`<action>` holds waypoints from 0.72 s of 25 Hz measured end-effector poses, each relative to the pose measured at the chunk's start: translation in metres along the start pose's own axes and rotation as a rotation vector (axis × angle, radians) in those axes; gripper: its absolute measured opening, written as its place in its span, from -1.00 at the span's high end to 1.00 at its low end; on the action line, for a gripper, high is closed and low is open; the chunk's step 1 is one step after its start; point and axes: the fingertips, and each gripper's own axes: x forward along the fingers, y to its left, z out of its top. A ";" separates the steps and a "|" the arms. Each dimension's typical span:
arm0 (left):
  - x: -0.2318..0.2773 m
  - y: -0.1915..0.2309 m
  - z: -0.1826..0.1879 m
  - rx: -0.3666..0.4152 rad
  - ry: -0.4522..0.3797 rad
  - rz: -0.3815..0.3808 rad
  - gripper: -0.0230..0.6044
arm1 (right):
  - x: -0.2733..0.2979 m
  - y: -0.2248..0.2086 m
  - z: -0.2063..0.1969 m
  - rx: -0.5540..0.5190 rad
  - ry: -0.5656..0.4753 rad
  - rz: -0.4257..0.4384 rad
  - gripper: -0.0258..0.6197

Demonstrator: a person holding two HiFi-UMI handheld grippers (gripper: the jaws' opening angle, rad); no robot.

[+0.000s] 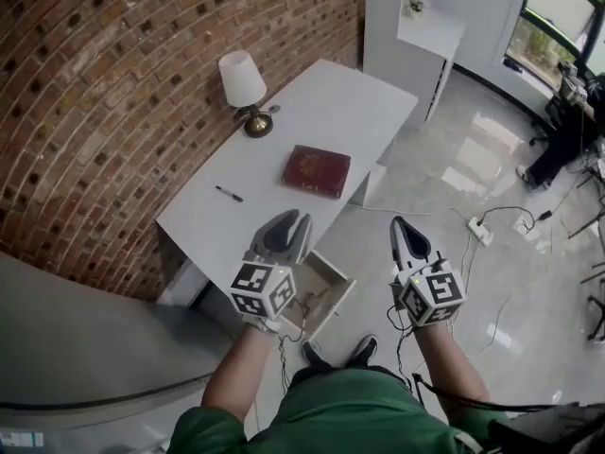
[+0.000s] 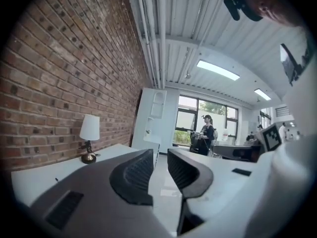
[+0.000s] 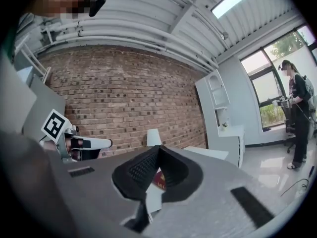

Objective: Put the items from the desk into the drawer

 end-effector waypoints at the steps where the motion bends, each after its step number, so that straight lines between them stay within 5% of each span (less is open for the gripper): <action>1: -0.005 0.003 0.010 -0.014 -0.023 0.016 0.68 | -0.002 0.000 0.010 -0.009 -0.018 -0.003 0.91; 7: -0.023 0.006 0.051 -0.033 -0.127 0.059 0.80 | -0.021 -0.006 0.066 -0.054 -0.121 -0.045 0.91; 18: -0.026 -0.023 0.079 -0.005 -0.179 -0.005 0.82 | -0.046 0.012 0.111 -0.144 -0.208 -0.050 0.91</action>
